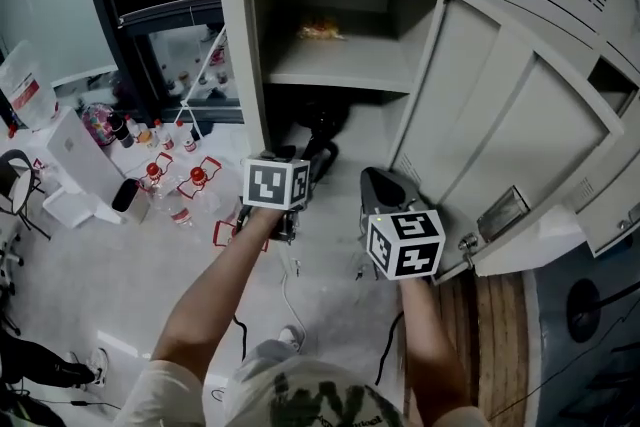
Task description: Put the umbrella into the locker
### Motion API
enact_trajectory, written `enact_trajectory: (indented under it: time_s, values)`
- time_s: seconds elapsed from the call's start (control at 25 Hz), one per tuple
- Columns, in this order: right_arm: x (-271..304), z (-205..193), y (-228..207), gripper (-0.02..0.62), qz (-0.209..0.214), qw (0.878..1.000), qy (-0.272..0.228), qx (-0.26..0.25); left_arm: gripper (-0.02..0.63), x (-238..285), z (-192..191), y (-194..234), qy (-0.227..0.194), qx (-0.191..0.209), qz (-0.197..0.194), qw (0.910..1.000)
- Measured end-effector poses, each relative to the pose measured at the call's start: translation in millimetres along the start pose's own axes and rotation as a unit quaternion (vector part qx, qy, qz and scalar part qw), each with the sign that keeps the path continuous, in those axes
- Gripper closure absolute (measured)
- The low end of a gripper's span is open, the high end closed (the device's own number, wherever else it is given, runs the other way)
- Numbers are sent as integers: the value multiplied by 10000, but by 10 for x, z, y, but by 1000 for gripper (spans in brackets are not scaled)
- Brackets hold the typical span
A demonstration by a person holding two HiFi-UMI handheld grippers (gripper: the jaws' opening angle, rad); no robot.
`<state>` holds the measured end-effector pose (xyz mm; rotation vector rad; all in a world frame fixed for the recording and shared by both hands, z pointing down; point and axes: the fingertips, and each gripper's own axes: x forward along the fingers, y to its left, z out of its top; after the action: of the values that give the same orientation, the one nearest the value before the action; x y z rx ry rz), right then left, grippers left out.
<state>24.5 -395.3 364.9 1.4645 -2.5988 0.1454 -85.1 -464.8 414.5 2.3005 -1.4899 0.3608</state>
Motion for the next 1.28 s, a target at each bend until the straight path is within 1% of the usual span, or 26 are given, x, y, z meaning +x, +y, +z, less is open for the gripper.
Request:
enact_trajectory:
  time_s: [0.16,0.36,0.44,0.52,0.76,0.8,0.92,1.08,1.2,1.28]
  values:
    - [-53,-2,38,606,67,10000,-26,37,383,-146,-106,-19,-170,-137,-46,9998]
    - [-96,-55,104,606,163,9999,7,-8,383,-239,-258,-55,-461,-427,-202,9978]
    - [-105,-86,131,606,197,9998,30,-21,382,-229,-352,-72,-489,-573,-294,9967]
    - [-113,-120,151,606,221,9997,57,-25,382,-227,-402,-99,-507,-625,-354,9961]
    - [-112,-193,142,606,210,9997,96,5,385,-141,-528,-64,-492,-865,-402,9942]
    - [-108,-208,132,606,201,9997,106,17,396,-132,-529,-55,-524,-882,-418,9938]
    - [-104,-255,91,606,164,9997,146,67,440,-124,-500,-84,-574,-870,-526,9932]
    - [-78,-262,60,606,154,9997,161,75,440,-113,-491,-103,-520,-764,-543,9942]
    - [-39,-224,49,606,155,9998,137,61,440,-85,-450,-133,-478,-582,-535,9957]
    - [-2,-199,53,606,164,9998,130,53,440,-52,-417,-140,-447,-529,-531,9962]
